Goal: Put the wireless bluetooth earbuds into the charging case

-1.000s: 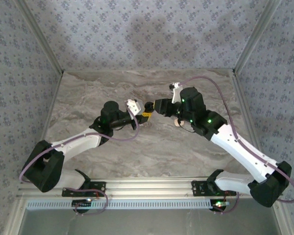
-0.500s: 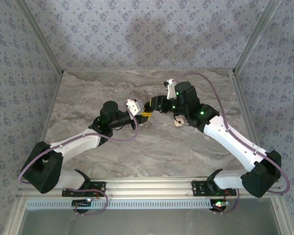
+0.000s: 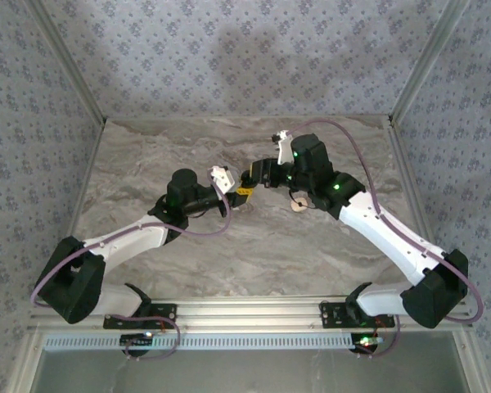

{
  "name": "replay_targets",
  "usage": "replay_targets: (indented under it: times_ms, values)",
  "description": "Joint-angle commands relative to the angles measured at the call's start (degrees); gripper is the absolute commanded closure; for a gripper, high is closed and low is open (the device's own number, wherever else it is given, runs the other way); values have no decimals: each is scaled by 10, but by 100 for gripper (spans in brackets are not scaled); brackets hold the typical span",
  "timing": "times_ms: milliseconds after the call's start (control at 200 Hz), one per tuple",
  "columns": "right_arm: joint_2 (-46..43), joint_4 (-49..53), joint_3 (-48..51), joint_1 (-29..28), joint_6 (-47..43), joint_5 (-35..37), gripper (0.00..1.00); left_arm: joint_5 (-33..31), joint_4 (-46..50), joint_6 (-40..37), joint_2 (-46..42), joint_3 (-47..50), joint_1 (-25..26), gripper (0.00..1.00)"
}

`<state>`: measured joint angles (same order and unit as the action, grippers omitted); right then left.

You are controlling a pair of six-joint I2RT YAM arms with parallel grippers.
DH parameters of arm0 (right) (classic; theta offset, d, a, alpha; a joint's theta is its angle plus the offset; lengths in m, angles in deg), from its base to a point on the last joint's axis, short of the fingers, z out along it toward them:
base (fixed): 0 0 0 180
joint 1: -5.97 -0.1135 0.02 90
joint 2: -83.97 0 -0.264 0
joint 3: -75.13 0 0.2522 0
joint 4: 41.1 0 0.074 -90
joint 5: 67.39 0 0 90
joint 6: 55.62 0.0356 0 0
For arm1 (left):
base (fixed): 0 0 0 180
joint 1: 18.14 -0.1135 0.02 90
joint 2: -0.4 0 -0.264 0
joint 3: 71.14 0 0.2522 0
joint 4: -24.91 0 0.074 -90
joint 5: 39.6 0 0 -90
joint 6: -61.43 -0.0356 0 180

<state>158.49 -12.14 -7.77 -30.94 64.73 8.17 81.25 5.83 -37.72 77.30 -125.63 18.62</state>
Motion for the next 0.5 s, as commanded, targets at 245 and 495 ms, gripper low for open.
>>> replay_targets:
  times_ms: [245, 495]
  values:
    - [-11, 44, 3, -9, -5, -12, 79, 15, -6, -11, -15, -9, -2, 86]
    - [-14, 46, 3, -12, -16, -10, 67, 16, -4, -11, -16, -10, -1, 86]
